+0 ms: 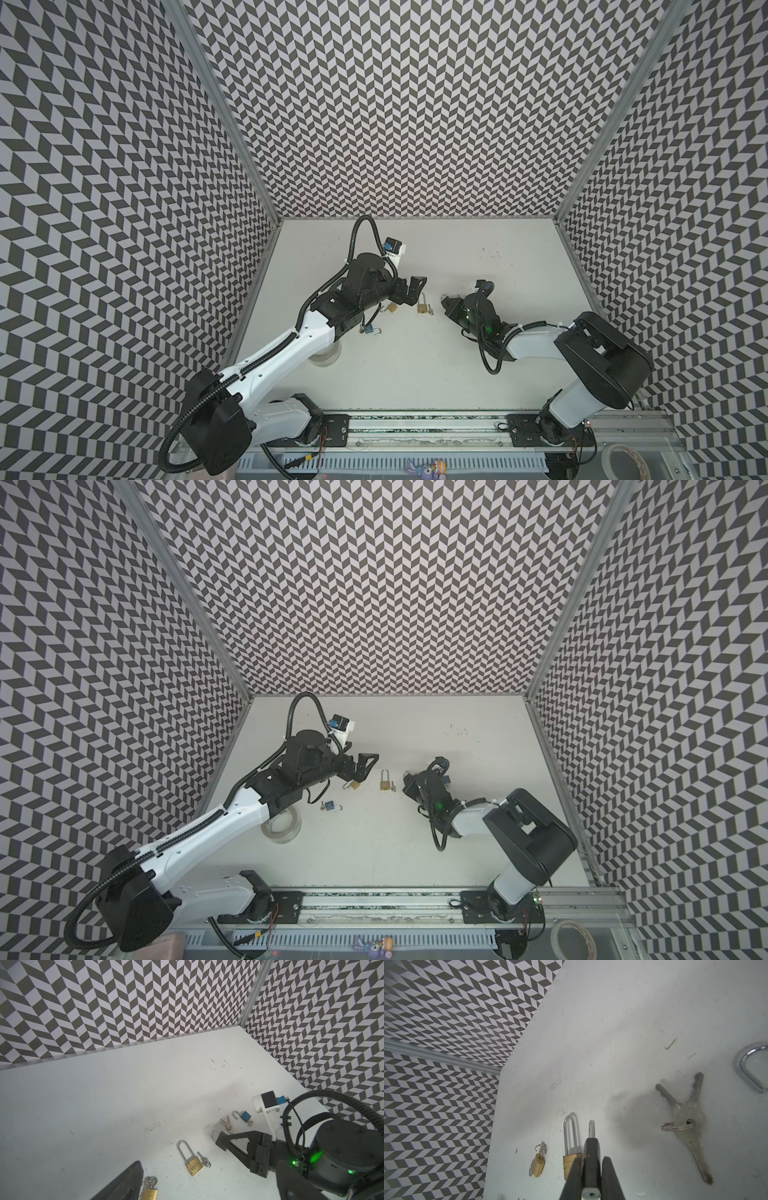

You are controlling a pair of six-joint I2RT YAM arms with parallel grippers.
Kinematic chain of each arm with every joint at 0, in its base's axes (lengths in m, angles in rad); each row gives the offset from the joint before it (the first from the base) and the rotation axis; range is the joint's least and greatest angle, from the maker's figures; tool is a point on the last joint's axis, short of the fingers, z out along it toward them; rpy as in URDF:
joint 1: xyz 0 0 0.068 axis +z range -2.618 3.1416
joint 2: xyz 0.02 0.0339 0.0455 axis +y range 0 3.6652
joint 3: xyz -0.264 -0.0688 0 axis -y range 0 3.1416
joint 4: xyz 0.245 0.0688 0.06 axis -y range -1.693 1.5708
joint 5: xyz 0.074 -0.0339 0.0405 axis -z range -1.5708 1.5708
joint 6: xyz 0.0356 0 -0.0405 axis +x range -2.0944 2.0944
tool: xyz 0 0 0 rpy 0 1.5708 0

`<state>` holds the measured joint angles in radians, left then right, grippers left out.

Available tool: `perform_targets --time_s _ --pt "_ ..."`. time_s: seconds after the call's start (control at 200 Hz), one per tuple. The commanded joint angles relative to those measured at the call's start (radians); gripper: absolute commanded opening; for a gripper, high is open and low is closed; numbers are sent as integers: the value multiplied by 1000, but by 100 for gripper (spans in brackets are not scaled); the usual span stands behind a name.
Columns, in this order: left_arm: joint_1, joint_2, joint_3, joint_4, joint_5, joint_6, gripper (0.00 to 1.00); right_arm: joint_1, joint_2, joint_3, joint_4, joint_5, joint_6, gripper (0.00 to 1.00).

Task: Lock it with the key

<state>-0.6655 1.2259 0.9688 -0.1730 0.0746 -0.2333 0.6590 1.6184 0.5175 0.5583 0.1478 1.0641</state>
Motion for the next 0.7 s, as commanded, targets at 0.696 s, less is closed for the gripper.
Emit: perform_targets --time_s 0.696 --pt "0 33 40 -39 -50 9 100 2 65 -27 23 22 86 26"
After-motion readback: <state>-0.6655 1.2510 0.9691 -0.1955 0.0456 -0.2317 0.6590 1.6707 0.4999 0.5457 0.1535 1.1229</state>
